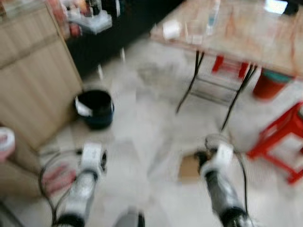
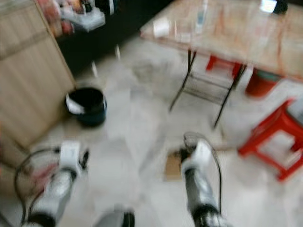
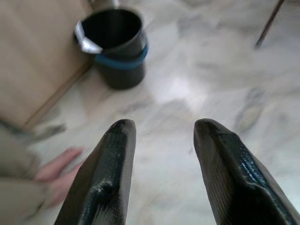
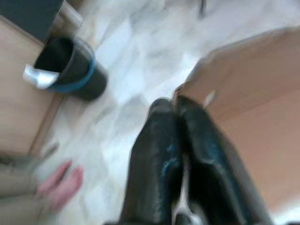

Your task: Picking trash to rubbish bin

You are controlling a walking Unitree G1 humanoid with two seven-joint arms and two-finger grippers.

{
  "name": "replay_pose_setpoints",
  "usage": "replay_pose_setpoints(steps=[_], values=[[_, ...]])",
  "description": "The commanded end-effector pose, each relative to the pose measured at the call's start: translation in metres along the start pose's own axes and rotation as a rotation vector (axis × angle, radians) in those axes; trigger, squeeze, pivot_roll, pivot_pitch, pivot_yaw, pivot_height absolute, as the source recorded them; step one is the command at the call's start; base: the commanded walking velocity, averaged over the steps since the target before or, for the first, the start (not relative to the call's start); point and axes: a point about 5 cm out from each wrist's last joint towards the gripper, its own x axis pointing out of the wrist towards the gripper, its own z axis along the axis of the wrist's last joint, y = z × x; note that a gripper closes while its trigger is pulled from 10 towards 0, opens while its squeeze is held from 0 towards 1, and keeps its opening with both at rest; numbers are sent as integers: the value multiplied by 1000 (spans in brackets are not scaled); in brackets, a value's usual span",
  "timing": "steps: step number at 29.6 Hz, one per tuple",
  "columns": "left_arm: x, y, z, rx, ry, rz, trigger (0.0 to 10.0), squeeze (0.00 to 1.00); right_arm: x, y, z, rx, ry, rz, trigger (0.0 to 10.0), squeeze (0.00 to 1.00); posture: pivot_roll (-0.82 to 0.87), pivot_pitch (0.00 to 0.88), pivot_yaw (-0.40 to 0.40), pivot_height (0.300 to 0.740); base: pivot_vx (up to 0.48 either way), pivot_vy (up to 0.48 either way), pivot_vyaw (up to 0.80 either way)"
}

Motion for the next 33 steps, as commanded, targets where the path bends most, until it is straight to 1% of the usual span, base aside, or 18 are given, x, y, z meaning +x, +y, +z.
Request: replay_pose_setpoints(steps=[1,3,4,6,7,11,13,15,23,25,29,33], values=[[-10,1,-27,16,114,8,10000,0,-9,-22,-11,-26,55,-82,10000,0,96,165,-17,740,326,0,0],[-17,4,-41,22,169,12,10000,0,-15,-29,-21,-50,100,-107,10000,0,97,162,-16,740,349,0,0],[-22,7,-51,22,214,21,10000,0,-20,-35,-30,-70,140,-121,10000,0,97,160,-17,740,352,0,0],[-24,8,-54,21,226,26,10000,0,-22,-36,-33,-78,152,-127,10000,0,97,159,-17,740,358,0,0],[-28,9,-60,24,249,33,10000,0,-24,-38,-37,-78,166,-136,10000,0,97,157,-17,740,405,0,0],[-35,12,-72,30,305,46,10000,0,-30,-43,-47,-107,207,-160,10000,0,95,153,-15,740,411,0,514],[-37,12,-74,31,315,47,10000,0,-31,-42,-50,-113,219,-160,10000,0,96,151,-16,740,411,0,500],[-39,11,-78,31,329,47,10000,0,-32,-42,-54,-117,235,-159,10000,0,98,150,-16,740,412,0,0],[-42,11,-83,32,357,49,10000,0,-34,-41,-60,-104,262,-164,10000,0,100,156,-18,740,412,0,0],[-44,12,-86,26,377,57,10000,0,-38,-43,-67,-125,300,-175,10000,0,102,157,-18,740,412,0,0],[-48,13,-91,25,400,64,10000,0,-42,-46,-72,-146,320,-192,10000,0,109,165,-19,740,412,0,0],[-53,13,-97,25,427,69,10000,0,-46,-49,-77,-159,339,-211,10000,0,107,169,-17,740,410,0,772]])
